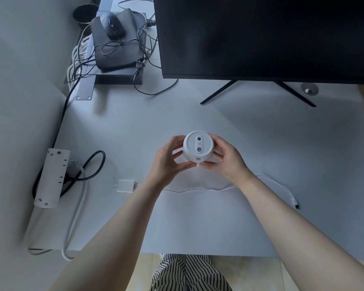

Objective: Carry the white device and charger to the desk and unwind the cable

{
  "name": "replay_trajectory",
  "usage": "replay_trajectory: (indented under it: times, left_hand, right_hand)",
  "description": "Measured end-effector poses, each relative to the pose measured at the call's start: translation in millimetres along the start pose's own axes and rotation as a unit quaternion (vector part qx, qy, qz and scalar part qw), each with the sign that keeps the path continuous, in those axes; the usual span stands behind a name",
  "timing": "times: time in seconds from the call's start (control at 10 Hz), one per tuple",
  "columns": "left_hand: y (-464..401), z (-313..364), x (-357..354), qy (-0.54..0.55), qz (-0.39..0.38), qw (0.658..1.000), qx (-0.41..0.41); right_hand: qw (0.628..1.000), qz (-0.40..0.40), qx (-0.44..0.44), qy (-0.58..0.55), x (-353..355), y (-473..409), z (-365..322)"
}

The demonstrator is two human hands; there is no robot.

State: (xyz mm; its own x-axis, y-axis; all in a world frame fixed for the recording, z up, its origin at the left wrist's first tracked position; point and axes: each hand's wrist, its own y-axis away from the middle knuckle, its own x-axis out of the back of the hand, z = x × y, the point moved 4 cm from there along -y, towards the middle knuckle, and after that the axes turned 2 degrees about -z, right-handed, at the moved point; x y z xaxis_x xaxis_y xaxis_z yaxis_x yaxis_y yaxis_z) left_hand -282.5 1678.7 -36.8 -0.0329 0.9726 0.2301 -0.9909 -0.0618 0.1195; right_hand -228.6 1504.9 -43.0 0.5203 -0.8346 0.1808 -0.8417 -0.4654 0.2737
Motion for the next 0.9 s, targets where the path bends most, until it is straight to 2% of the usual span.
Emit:
replay_trajectory:
  times: [0.8,0.9]
  left_hand:
    - [-1,-6,6,-0.042,-0.015,0.999,-0.026]
    - [5,-5,12,-0.052,-0.007,0.999,-0.009]
  right_hand:
    - [1.0,-0.015,0.007,-0.003,-2,-3,-2]
    - [1.0,-0.008,-0.003,-0.02,4,5,-5]
